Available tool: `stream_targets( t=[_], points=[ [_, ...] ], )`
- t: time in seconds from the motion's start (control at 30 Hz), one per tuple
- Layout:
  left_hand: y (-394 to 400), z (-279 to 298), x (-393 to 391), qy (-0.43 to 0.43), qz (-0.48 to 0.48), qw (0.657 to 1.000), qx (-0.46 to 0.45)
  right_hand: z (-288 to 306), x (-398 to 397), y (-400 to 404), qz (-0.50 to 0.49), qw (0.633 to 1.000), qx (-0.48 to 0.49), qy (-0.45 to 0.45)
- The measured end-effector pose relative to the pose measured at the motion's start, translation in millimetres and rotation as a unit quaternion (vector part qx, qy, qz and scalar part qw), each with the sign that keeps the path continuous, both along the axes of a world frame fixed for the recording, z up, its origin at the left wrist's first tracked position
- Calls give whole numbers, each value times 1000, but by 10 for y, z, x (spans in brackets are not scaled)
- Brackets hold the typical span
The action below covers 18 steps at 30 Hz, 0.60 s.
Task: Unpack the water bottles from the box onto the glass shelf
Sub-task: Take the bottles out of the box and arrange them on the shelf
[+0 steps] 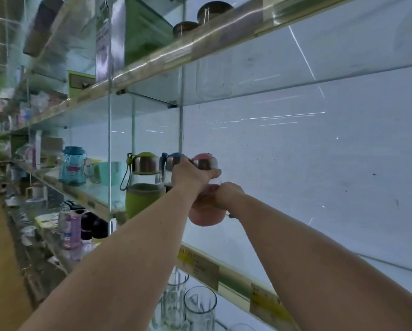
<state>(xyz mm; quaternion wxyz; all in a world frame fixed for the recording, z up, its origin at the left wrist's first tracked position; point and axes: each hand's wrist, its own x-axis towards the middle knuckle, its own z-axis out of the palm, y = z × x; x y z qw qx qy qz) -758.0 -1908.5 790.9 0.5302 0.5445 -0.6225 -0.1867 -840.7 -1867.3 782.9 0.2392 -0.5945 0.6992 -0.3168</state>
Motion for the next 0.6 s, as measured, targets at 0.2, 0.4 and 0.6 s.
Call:
stream_targets(
  t=[0.2, 0.4, 0.6],
  points=[
    [-268, -31, -5, -37, -6, 999, -5, -65, 36, -236, 12, 1000, -13, 7],
    [-345, -73, 2, -42, -13, 999, -10, -214, 120, -429, 1, 990, -73, 117],
    [-165, -132, 110, -2, -81, 997, -3, -216, 87, -442, -54, 995, -66, 57]
  ],
)
